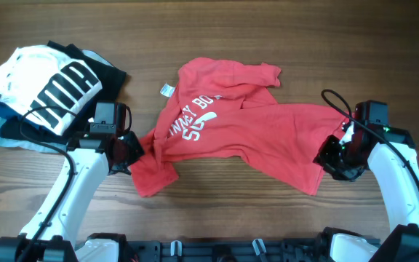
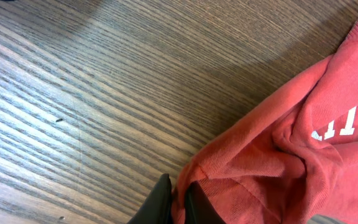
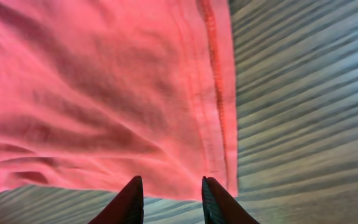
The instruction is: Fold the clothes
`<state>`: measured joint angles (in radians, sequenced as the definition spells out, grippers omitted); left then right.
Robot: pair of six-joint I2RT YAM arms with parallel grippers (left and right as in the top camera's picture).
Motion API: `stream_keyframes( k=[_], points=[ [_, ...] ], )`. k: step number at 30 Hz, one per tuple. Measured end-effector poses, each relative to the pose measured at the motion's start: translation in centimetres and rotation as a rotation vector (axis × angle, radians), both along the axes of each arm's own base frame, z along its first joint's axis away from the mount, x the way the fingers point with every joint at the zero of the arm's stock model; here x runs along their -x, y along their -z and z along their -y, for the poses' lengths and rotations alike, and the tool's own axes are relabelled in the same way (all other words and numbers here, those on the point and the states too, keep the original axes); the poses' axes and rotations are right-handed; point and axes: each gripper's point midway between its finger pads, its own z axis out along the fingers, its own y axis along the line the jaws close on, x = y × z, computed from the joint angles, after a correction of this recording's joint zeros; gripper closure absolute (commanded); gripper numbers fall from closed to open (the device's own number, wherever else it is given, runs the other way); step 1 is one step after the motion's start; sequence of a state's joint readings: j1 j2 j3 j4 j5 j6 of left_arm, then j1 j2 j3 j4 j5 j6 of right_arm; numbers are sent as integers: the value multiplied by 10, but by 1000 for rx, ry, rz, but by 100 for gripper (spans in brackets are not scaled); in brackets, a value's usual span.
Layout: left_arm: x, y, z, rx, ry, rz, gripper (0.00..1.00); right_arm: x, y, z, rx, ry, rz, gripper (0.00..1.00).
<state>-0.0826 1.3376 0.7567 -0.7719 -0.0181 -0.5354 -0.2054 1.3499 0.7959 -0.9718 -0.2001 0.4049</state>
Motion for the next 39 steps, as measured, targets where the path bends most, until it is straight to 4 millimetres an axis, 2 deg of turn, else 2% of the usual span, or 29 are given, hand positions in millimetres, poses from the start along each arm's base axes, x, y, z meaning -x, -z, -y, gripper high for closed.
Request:
stream_keyframes(
  k=[8, 12, 14, 16, 18, 20, 23, 26, 28, 29, 31, 33, 36, 37, 39],
  points=[
    [1, 0, 0, 0, 0, -3, 91, 16, 4, 0, 4, 30, -69, 66],
    [1, 0, 0, 0, 0, -2, 91, 25, 24, -2, 2, 67, -80, 61],
    [1, 0, 0, 0, 0, -2, 91, 23, 37, -2, 5, 87, -50, 62],
    [1, 0, 0, 0, 0, -3, 91, 18, 47, -1, 8, 96, -10, 64],
    [1, 0, 0, 0, 0, -3, 91, 14, 52, -1, 10, 102, 18, 72],
    [1, 0, 0, 0, 0, -3, 91, 11, 54, -1, 9, 108, 33, 96],
    [1, 0, 0, 0, 0, -3, 91, 10, 53, -3, -6, 96, 43, 96],
    [1, 0, 0, 0, 0, -3, 91, 10, 50, -19, -94, 46, 55, 95],
    [1, 0, 0, 0, 0, -2, 91, 20, 45, -38, -201, 32, 20, 96],
    [1, 0, 0, 0, 0, -3, 91, 31, 36, -55, -307, 31, -24, 96],
    [1, 0, 0, 0, 0, -2, 91, 34, 12, -78, -464, 22, -37, 95],
    [1, 0, 0, 0, 0, -3, 91, 15, -16, -90, -561, -9, 52, 96],
    [1, 0, 0, 0, 0, -3, 91, -29, -61, -89, -583, -82, 281, 96],
    [1, 0, 0, 0, 0, -3, 91, -42, -70, -86, -569, -89, 340, 96],
    [2, 0, 0, 0, 0, -7, 91, -60, -77, -79, -534, -72, 409, 96]
  ],
)
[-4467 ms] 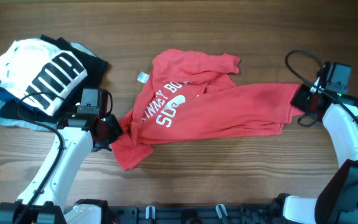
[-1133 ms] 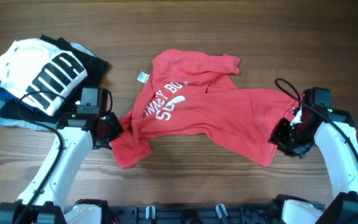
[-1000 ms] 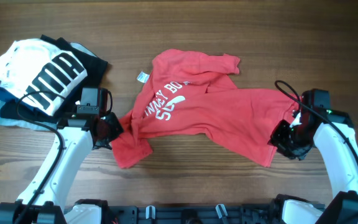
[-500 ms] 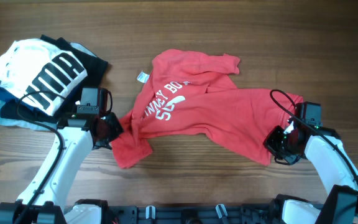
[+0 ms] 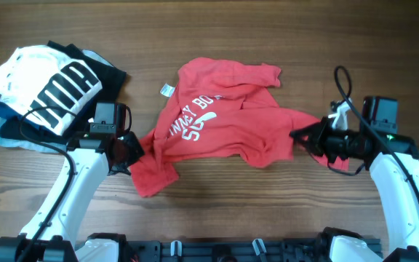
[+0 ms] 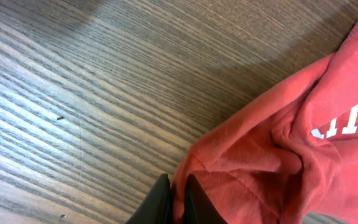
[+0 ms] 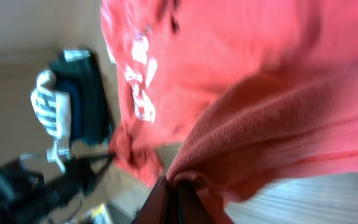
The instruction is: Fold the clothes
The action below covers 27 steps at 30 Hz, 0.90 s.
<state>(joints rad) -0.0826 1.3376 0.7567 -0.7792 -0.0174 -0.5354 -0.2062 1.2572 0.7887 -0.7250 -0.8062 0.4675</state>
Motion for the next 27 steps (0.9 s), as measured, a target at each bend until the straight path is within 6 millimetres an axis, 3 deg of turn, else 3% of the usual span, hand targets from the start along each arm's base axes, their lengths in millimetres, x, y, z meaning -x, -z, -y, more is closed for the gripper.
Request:
stream_keyframes(
  k=[3, 7, 11, 14, 16, 17, 20, 24, 27],
  points=[
    [2, 0, 0, -1, 0, -7, 91, -12, 10, 28, 101, 128, -22, 96],
    [2, 0, 0, -1, 0, -8, 90, -13, 37, 69, 282, 263, -110, 96],
    [2, 0, 0, -1, 0, -9, 90, 17, 55, 66, 311, 214, -252, 96],
    [2, 0, 0, -1, 0, -9, 89, 53, 56, 49, 266, 100, -359, 95],
    [3, 1, 0, -1, 0, -11, 92, 80, 50, 31, 190, -10, -421, 96],
    [2, 0, 0, -1, 0, -9, 96, 89, 46, 22, 151, -58, -432, 96],
    [4, 1, 0, -1, 1, -15, 96, 114, 32, 5, 65, -188, -444, 96],
    [12, -7, 6, 33, 18, -28, 96, 123, 11, -2, 55, -223, -369, 96],
    [15, -35, 5, 33, 41, 26, 96, 106, -40, 3, 143, -176, -150, 96]
  ],
)
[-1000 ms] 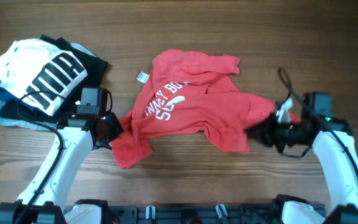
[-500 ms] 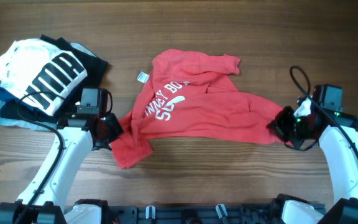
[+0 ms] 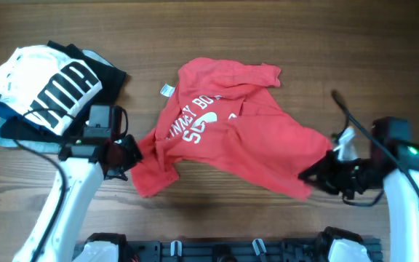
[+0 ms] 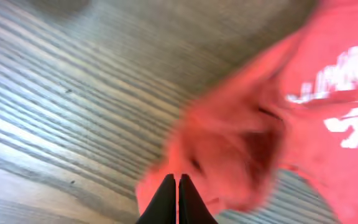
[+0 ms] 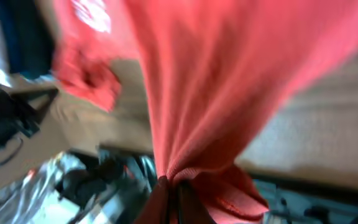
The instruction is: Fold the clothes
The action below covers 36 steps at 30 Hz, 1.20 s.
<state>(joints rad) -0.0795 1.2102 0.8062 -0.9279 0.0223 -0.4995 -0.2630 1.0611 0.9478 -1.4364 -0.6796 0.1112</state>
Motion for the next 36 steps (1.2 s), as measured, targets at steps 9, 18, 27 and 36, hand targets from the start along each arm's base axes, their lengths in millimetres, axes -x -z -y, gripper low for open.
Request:
stream_keyframes(
  k=[9, 18, 27, 36],
  points=[
    [-48, -102, -46, -73, -143, 465, 96, -77, -86, 87, 436, 328, 317, 96],
    [-26, -2, -13, 102, -84, -16, 96, -141, 121, 104, 355, 152, -317, 96],
    [-18, 17, 18, 150, 8, -119, 96, -211, 117, 60, 256, 29, -10, 94],
    [17, 28, 44, 131, 123, -234, 87, -221, 111, 36, 212, -27, 51, 78]
  ],
)
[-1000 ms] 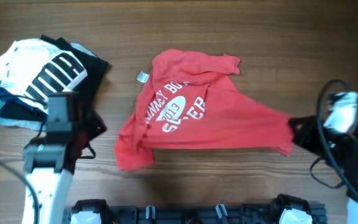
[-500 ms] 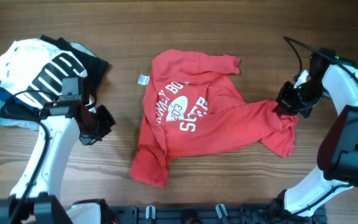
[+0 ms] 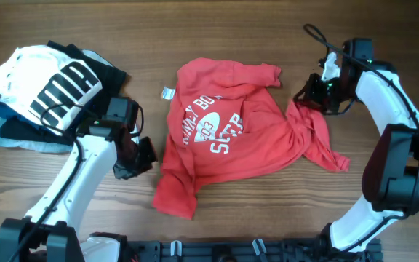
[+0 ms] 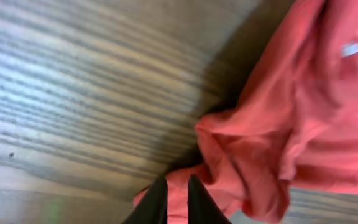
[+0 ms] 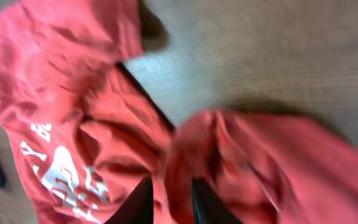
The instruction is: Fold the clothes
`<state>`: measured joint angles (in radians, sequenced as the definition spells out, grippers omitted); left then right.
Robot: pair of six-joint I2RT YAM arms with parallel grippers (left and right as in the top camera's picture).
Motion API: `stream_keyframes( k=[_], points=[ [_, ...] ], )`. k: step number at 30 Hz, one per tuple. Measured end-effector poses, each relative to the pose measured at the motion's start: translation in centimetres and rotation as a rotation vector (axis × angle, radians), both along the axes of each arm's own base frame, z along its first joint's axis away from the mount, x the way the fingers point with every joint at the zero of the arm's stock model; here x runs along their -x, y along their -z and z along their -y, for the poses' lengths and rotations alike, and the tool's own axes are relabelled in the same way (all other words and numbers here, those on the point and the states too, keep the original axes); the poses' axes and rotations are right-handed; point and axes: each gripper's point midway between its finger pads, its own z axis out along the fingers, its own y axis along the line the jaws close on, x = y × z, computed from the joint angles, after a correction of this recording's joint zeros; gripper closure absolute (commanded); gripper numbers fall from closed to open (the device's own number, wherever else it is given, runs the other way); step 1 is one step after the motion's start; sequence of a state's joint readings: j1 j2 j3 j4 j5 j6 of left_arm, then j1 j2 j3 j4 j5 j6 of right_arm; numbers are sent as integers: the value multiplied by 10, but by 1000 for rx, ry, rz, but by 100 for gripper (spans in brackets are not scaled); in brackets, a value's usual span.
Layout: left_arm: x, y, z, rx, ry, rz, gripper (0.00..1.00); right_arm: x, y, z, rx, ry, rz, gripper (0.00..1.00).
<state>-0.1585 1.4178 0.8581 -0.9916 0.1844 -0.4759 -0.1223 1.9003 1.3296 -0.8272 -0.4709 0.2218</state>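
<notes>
A red T-shirt (image 3: 224,138) with white print lies crumpled at mid-table, its right part bunched (image 3: 315,135). My left gripper (image 3: 140,153) sits at the shirt's left edge. In the left wrist view, the left gripper (image 4: 176,202) shows its fingers slightly apart over red cloth (image 4: 278,143), open. My right gripper (image 3: 313,93) hovers at the back right, above the bunched part. In the right wrist view, the right gripper (image 5: 169,199) has its fingers spread either side of a fold of the shirt (image 5: 73,124), open.
A pile of other clothes (image 3: 42,87), white, black and blue, sits at the back left. A small white tag (image 3: 167,92) lies by the shirt's collar. Bare wooden table (image 3: 268,218) runs along the front.
The right gripper was shut on the shirt's edge at the front right; now it is open at the back right. The left gripper has opened. More of the shirt's print shows.
First my left gripper was shut on the shirt's left edge and the right stood open at the right hem. Then the right was shut on the hem, held toward the middle, later at the front right. Now both are open and the shirt lies shifted.
</notes>
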Motion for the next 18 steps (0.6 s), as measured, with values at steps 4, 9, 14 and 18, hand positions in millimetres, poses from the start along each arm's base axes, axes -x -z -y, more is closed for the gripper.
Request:
stream_keyframes(
  k=[4, 9, 14, 18],
  points=[
    [14, 10, -2, -7, 3, -42, 87, 22, 0, 11, -13, 37, -97, 78],
    [16, 12, -2, -8, 3, -49, 87, 39, -26, 24, 25, 61, -98, 78],
    [9, 12, -1, -3, 3, -18, 86, 58, -28, 36, 149, -14, -102, 79],
    [7, 12, 0, -2, 3, -12, 86, 77, 5, 39, 219, -42, -149, 78]
  ],
)
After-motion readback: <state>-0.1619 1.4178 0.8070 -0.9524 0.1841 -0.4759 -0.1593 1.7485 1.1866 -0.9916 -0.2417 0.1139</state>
